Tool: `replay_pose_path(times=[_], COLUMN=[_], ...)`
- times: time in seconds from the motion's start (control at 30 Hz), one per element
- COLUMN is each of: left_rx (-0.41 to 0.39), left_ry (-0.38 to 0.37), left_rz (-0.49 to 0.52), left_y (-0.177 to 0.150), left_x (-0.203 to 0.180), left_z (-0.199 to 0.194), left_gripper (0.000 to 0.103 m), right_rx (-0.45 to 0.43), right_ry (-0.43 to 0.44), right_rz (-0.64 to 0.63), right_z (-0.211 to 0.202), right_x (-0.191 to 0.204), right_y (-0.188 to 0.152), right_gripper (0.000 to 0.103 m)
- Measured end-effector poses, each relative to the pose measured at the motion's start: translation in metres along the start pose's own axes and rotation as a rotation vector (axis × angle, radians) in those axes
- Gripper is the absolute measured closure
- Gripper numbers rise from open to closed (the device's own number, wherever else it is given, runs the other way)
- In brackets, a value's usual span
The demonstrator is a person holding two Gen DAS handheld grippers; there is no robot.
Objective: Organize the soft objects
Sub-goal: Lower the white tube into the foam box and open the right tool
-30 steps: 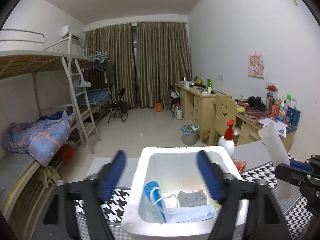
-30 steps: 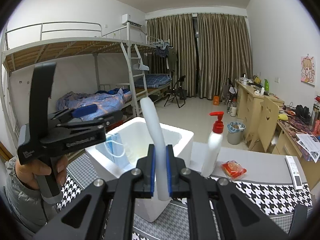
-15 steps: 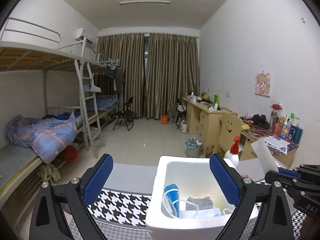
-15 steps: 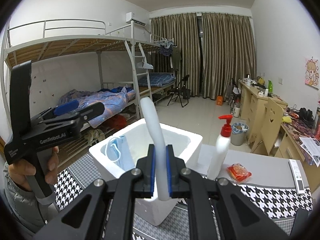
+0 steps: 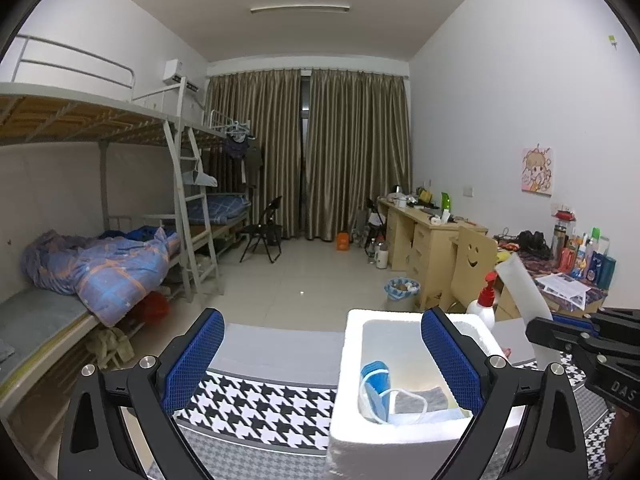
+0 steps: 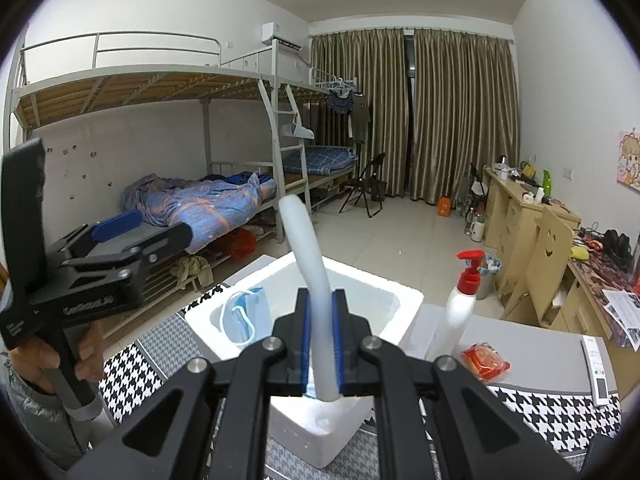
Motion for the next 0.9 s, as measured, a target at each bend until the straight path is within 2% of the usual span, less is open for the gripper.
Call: replay_pose_path(times=[0.9], left_rx=[-0.015], left_ry=[0.07], left_rz=[-0.009], left_y=[-0.007], left_x=[0.034], left_z=[-0.015], left_gripper=[0.002], right_rx=[0.083], right_ry=[0.047], right_rz=[0.018], right_z=[0.037], right_x=[0.004], right_y=[-0.007], right_gripper=[0.09])
Point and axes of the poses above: each gripper's, at about its wrist camera, not at the fingertips, and z roughly the way its jaws point, x to its left, y to its top, the point moved 6 cm from there along z, roughly the way its jaws point, and after that the axes turned 9 degrees about y, right-handed, at the moved point
